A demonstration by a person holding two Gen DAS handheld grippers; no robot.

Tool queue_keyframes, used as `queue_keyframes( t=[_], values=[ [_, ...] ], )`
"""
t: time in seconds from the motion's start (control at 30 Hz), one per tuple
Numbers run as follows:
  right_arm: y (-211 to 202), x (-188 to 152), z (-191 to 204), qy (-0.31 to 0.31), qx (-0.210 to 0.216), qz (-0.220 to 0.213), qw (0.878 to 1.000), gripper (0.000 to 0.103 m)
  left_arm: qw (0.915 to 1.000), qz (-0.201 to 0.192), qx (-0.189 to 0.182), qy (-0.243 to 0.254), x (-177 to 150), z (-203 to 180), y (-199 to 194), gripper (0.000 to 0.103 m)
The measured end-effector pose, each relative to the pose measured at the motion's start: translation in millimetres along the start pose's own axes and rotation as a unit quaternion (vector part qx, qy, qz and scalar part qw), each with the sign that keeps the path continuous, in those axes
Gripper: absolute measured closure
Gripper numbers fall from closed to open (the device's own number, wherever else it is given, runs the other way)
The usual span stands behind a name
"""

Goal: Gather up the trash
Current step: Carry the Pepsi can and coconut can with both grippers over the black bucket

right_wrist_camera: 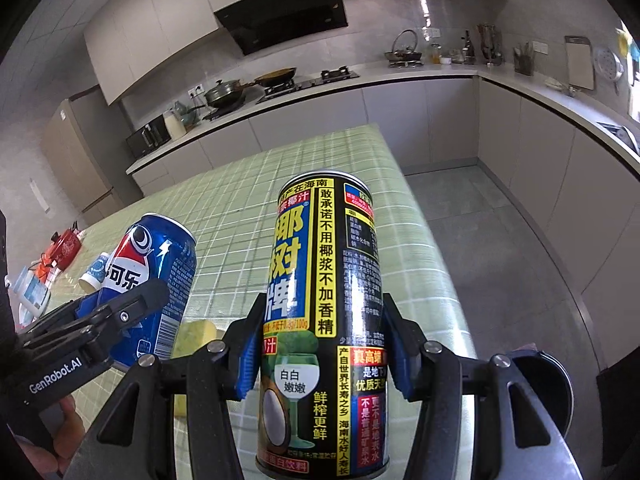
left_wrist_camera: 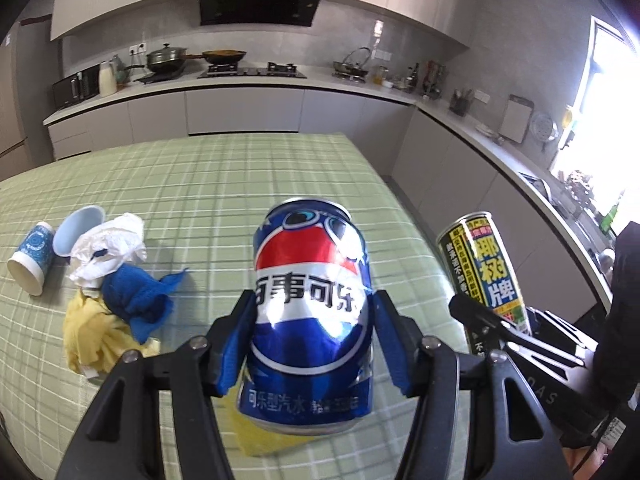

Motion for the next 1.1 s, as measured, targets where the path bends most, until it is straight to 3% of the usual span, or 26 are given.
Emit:
queue_keyframes(
  t=[0.3, 0.63, 0.87, 1.1],
  values=[
    [-26.5, -27.0, -57.0, 0.04, -0.062, 0.01, 0.997, 0.048, 0.998, 0.014, -0.058, 0.017, -18.6, -39.4, 13.0, 0.044],
    [-49.1, -58.5, -168.8, 0.078, -0.106, 0.023, 0.991, 0.048, 0.994, 0.034, -0.094, 0.046, -41.3, -134.0, 31.8, 0.044],
    [-23.6, -87.3, -243.9, 0.057, -0.09, 0.075, 0.992, 0.048, 0.9942, 0.055, -0.087, 0.032, -67.1, -207.3, 72.8, 0.044],
    [10.0, -121.6, -288.2, 0.028, -0.055, 0.12, 0.991, 0.048, 0.9951, 0.08, -0.056, 0.015, -97.1, -237.5, 112.9, 0.044]
  ],
)
Point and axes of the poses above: each gripper's, at about its wrist camera, not at the fingertips, and y roughly the way its jaws point, z to its left, x to its top, the point moved 8 cm from there along y, roughly the way its jaws point, and after that the axes turned 11 degrees about -x, right-handed, at the moved point
